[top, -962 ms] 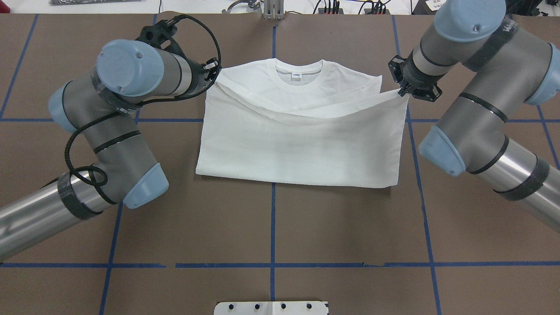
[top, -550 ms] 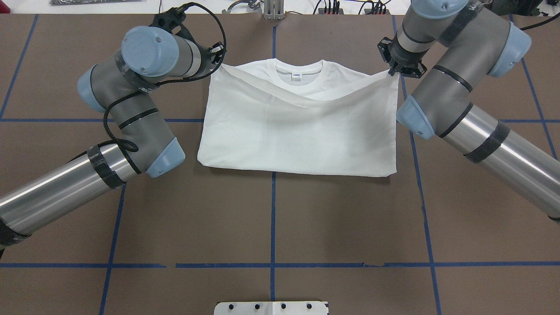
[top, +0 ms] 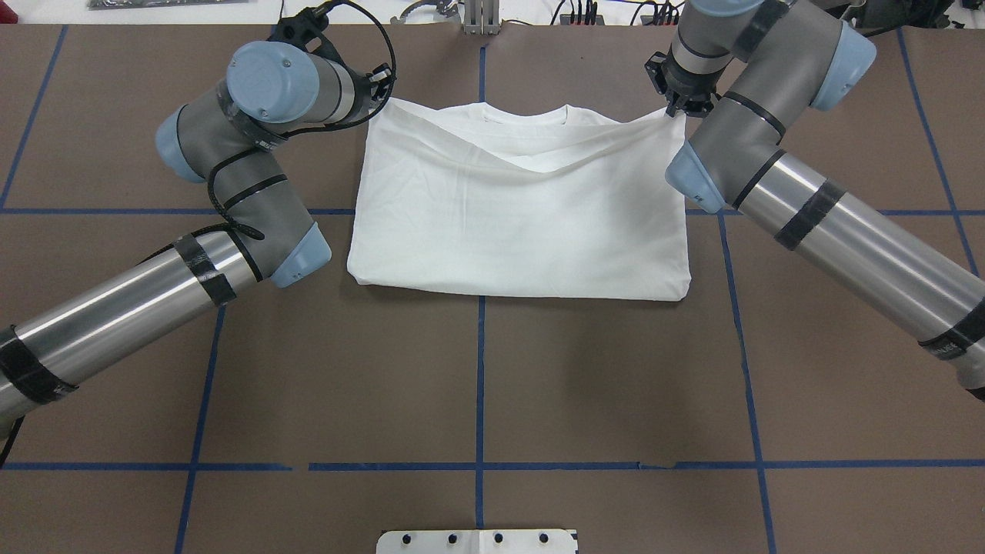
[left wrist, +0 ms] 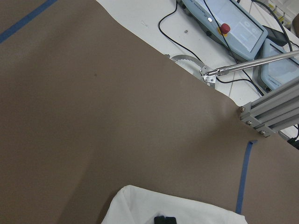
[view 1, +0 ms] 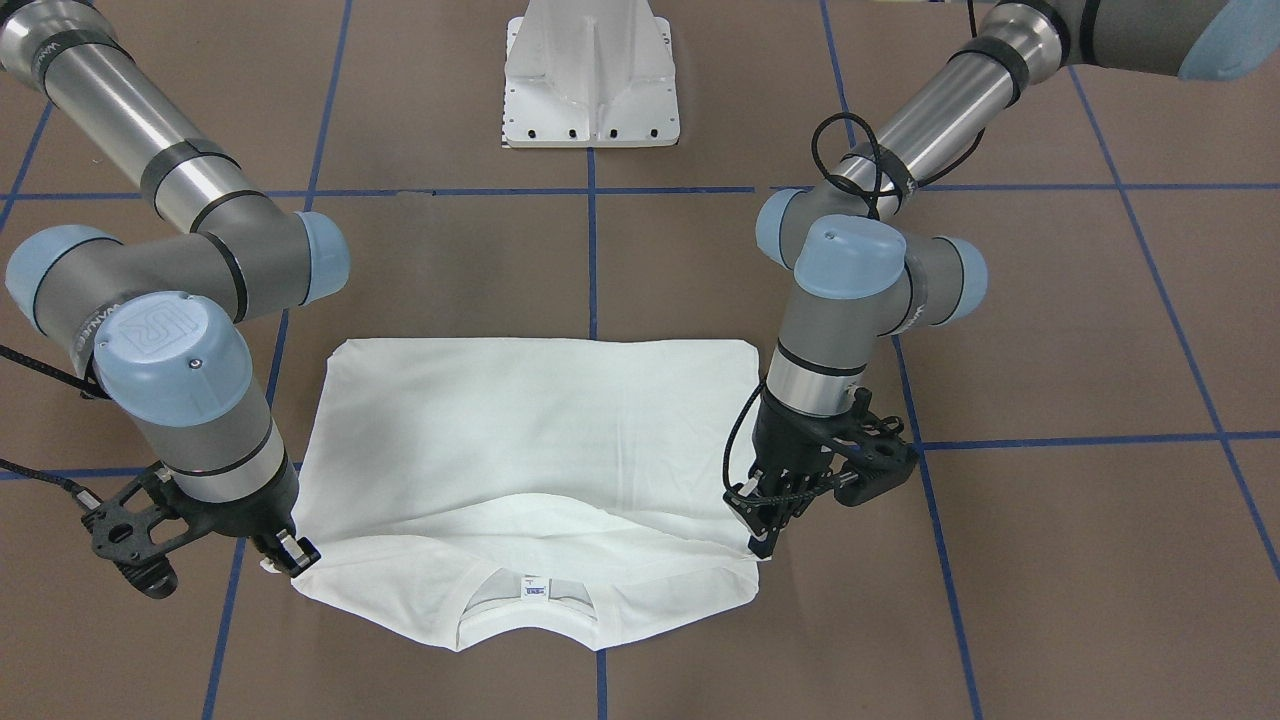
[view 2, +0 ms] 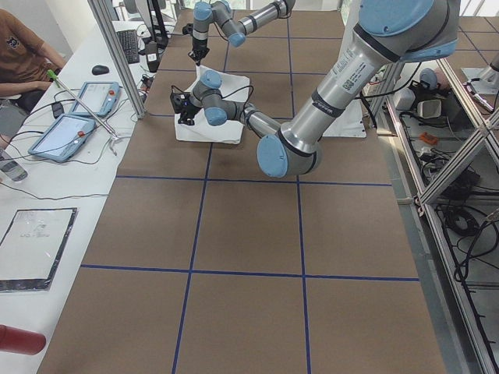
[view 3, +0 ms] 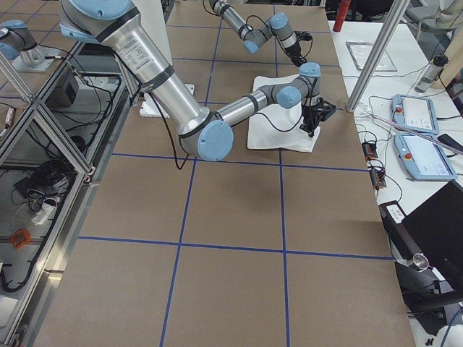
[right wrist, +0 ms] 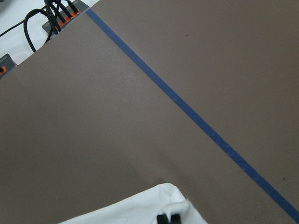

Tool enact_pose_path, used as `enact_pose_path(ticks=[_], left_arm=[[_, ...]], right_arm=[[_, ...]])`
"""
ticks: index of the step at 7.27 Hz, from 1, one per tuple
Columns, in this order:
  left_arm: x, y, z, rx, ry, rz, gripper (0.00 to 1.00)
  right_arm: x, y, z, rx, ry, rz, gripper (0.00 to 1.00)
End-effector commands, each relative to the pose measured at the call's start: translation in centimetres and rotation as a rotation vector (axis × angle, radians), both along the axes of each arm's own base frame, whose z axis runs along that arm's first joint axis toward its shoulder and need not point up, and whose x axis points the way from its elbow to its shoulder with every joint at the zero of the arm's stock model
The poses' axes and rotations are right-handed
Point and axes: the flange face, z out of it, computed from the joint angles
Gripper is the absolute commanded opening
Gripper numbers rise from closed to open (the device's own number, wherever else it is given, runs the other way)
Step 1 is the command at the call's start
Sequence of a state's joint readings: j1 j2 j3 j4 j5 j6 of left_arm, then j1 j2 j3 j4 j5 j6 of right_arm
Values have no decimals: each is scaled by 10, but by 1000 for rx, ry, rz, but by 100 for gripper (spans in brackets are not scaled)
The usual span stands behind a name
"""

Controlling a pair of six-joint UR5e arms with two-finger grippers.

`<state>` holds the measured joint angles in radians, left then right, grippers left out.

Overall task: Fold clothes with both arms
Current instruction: 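Lay the hem over the collar edge and open both grippers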

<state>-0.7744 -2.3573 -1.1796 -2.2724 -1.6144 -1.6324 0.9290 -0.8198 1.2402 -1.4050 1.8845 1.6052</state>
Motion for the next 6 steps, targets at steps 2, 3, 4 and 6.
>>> enact_pose_path(ticks=[2, 3, 4, 6], left_arm=[[5, -6, 18, 6, 5, 1, 0], [7, -7, 26, -2, -6, 2, 0], [8, -4, 27, 15, 9, 6, 0], [8, -5, 36, 15, -1, 10, 0]], right_arm=[[-6, -5, 3, -8, 10, -6, 0], [-9, -7, 9, -15, 16, -8, 0], [-14, -6, 10, 2, 8, -13, 0], [-26, -5, 26, -5, 20, -25, 4]])
